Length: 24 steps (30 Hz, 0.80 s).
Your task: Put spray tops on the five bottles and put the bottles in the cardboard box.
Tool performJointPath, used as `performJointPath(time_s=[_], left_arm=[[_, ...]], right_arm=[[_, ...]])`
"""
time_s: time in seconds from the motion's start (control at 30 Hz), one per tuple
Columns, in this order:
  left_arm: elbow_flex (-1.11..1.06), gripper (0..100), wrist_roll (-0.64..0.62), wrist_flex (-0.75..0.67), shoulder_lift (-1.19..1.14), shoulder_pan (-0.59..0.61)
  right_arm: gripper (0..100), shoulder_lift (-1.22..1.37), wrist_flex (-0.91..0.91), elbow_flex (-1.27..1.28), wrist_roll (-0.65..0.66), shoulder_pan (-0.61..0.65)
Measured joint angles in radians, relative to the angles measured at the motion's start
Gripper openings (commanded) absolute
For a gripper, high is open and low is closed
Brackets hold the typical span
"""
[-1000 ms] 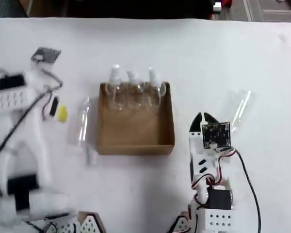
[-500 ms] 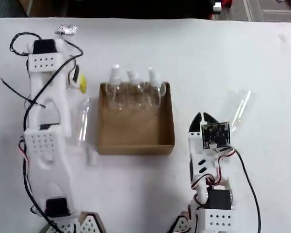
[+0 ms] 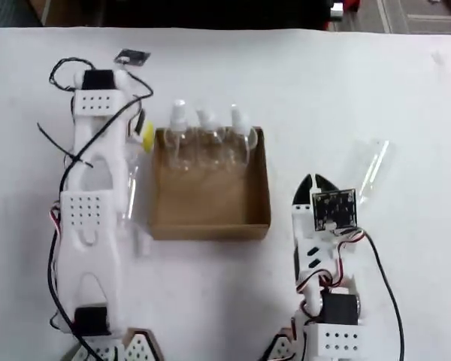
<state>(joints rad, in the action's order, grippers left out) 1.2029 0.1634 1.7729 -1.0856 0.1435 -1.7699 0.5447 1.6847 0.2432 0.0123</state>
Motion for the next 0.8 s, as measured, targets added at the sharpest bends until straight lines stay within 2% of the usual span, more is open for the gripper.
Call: performJointPath(time_s=[0.23, 0.47, 0.7, 0.8], left_arm=[[-0.005, 21, 0.038, 0.005, 0.000, 0.000], [-0.118, 21, 0.055, 0.005, 0.000, 0.002], [-0.121, 2, 0.055, 0.005, 0.000, 0.000], [-0.121, 4, 0.060, 0.003, 0.000, 0.000]], right_arm=[[2.3, 0.000, 0.000, 0.000, 0.000, 0.000], [2.4, 0.000, 0.000, 0.000, 0.000, 0.000], [2.4, 0.000, 0.000, 0.000, 0.000, 0.000], [2.4, 0.000, 0.000, 0.000, 0.000, 0.000]])
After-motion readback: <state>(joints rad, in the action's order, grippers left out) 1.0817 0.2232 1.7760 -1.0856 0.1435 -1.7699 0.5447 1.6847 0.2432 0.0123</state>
